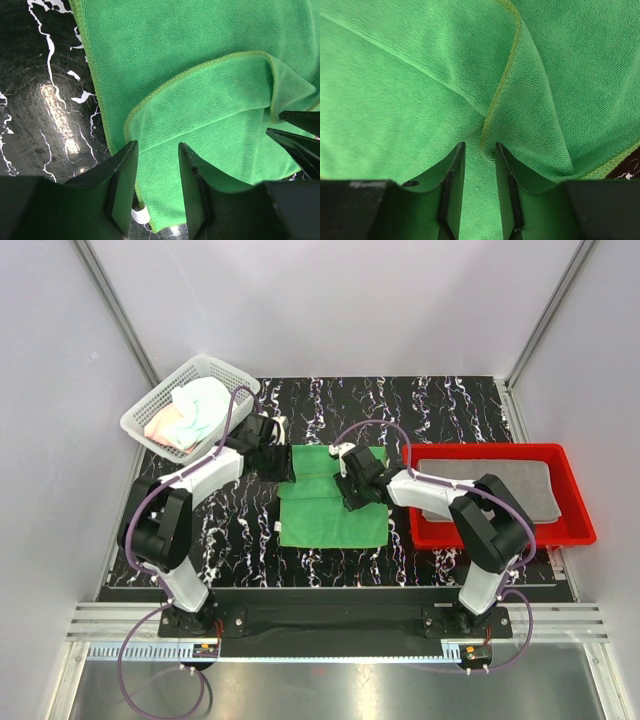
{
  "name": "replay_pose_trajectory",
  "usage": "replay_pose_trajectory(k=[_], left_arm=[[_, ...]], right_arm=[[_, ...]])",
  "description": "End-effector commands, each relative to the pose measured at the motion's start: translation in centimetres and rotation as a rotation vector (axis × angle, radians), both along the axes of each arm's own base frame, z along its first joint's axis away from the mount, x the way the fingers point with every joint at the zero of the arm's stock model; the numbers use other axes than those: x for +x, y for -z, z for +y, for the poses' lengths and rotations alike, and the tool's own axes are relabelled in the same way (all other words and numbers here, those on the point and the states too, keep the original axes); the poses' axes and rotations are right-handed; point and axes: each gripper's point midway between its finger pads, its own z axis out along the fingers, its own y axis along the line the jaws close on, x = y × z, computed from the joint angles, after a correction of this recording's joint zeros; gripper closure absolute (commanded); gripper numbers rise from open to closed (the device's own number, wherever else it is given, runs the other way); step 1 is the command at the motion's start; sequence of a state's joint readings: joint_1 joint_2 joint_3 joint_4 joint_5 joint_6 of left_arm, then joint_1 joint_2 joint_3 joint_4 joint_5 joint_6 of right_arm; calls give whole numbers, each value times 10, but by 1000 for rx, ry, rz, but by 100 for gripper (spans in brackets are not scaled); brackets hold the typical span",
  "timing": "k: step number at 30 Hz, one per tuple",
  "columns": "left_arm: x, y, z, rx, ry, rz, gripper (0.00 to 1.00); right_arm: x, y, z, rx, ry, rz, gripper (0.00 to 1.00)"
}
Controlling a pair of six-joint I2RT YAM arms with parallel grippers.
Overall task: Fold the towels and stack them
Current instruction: Fold the towel
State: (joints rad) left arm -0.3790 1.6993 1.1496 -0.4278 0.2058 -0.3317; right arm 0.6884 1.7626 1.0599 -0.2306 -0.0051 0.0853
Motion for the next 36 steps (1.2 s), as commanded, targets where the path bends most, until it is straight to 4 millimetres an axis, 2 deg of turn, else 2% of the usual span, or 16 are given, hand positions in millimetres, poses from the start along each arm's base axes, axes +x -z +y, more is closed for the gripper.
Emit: replay_pose_trajectory(k=[1, 6, 12, 15, 16, 17, 19, 25, 29, 32, 33, 36], left_arm=[[14, -17, -6, -27, 23, -56, 58], [15, -15, -6, -27, 26, -53, 66], [14, -15, -6, -27, 35, -50, 77], [13, -13, -7, -29, 38, -45, 83], [13, -13, -7, -29, 39, -43, 90], [12, -13, -7, -29, 41, -40, 94], [11, -13, -7, -28, 44, -34, 100], [8, -24, -4, -23, 44, -51, 100], [13, -40, 6, 5, 6, -103, 100], [23, -44, 17, 40, -23, -122, 78], [25, -44, 21, 49, -27, -120, 67], [32, -40, 27, 66, -4, -106, 63]], right_arm=[[15, -8, -2, -83, 18, -97, 63], [13, 1, -4, -126, 12, -103, 63], [14, 5, -5, -133, 20, -119, 68], [14, 6, -4, -121, 21, -125, 79], [15, 4, -4, -116, 24, -132, 83], [14, 5, -5, -116, 26, -131, 92], [15, 3, -4, -112, 28, -134, 99], [14, -9, -10, -134, 37, -138, 100], [11, -32, -11, -113, 40, -152, 100], [11, -46, -11, -93, 36, -175, 100], [10, -47, -11, -92, 32, -174, 100], [11, -49, -11, -92, 28, -177, 100]])
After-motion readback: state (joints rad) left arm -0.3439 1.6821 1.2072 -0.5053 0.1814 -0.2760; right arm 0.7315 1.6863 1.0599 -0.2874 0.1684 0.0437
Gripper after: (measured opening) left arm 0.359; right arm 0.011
